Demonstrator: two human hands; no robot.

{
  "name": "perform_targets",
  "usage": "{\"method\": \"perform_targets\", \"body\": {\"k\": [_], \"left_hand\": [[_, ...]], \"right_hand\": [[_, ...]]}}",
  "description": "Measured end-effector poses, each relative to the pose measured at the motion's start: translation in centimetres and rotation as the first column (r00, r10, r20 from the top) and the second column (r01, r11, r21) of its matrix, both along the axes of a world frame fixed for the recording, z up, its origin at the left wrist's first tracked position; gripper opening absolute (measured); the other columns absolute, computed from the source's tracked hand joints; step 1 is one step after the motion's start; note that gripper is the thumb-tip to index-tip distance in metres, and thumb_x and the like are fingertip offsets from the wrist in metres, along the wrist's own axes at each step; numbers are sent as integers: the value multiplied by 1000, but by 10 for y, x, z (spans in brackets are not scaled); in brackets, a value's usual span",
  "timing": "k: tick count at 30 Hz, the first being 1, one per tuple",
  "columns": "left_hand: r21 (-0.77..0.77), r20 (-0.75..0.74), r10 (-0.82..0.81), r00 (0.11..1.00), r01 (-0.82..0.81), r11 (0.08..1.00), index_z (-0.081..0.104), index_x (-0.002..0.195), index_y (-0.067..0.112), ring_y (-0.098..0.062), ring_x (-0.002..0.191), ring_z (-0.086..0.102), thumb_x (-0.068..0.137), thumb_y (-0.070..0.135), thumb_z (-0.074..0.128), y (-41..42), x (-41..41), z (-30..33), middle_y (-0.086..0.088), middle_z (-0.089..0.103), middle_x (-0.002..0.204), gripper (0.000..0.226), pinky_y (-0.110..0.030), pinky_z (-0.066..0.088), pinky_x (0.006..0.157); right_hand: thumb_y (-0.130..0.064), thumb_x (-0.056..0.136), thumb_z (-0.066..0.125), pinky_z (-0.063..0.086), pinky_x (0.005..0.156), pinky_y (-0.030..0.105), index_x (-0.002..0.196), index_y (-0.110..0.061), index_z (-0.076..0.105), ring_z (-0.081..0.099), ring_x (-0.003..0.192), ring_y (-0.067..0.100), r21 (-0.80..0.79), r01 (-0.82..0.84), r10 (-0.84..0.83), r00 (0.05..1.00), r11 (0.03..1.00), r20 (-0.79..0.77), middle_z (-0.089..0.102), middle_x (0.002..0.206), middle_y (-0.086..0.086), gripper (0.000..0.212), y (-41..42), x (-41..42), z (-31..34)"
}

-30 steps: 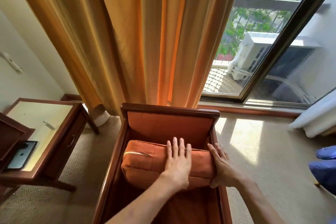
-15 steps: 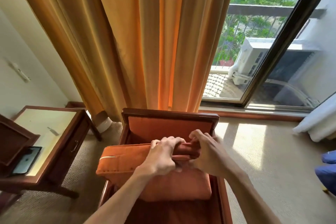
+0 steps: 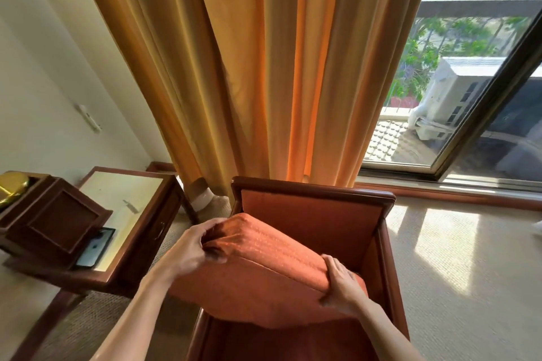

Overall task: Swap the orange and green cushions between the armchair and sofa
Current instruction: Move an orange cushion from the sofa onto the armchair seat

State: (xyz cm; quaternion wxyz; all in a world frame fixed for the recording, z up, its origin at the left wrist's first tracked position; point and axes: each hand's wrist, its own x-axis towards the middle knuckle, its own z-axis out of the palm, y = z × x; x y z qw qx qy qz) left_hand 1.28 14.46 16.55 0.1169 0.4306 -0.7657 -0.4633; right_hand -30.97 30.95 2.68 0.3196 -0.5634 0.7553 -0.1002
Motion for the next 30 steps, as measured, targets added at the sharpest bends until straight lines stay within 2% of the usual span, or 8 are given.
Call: {"method": "perform_targets", "body": {"k": [4,7,10,12,16,22,26,30], "left_hand": [[34,115,-83,990,80,996,47,138,44,6,115,56,69,19,91,-2,-10,15,16,63,125,85,-39,38,112],[64,296,-269,917,262,963,22,144,47,-2,128,44,66,30,92,-7,-27,46,20,38,140,106,-37,37,112],[-94,518,-263,814,359,929,5,152,50,-21,137,29,54,55,91,-3,-52,58,13,24,149,131,-49,35,113],[-225,649,-179,739,412,883,16,151,51,-26,131,37,57,56,88,-2,-58,48,11,36,142,119,-50,40,107],[-230,488,-254,835,404,885,38,141,52,-8,108,46,60,63,83,-39,-60,40,21,46,114,93,-44,45,100],[-224,406,-229,885,339,914,41,140,52,-15,115,48,60,51,89,-104,-101,27,18,48,114,93,-54,42,100],[-171,445,-218,869,322,931,41,140,53,-20,122,43,63,45,90,-137,-119,-14,13,47,125,91,-54,34,104],[-17,485,-209,849,248,969,38,137,55,-27,126,40,64,38,90,-159,-136,-85,8,43,133,91,-55,36,108]], "right_hand": [[-34,58,82,36,100,37,141,-20,41,48,125,21,-43,98,-100,995,994,-23,49,126,-7,94,17,-3,-11],[-23,68,74,37,91,41,130,-25,45,46,116,19,-111,81,-85,996,990,-31,47,112,-16,68,13,-7,17],[-24,68,66,29,76,38,105,-33,42,42,103,12,-182,-38,14,991,983,-132,42,94,-22,45,1,-16,57],[-24,65,64,25,71,37,101,-33,41,43,103,12,-213,-116,72,976,970,-207,46,98,-21,44,-8,-26,77],[-15,65,69,26,72,37,102,-35,41,44,104,15,-235,-152,80,954,960,-288,50,104,-17,50,-29,-58,112],[-23,71,76,33,90,45,132,-24,46,36,127,16,-203,-142,69,942,969,-328,47,137,-8,68,-80,-97,139],[-26,72,70,37,92,49,127,-29,43,38,122,20,-111,-127,80,930,986,-359,45,126,-5,62,-109,-97,99],[-21,78,65,36,99,51,117,-34,43,45,118,22,-90,38,-61,963,995,-263,42,112,-9,47,-132,-101,38]]}}
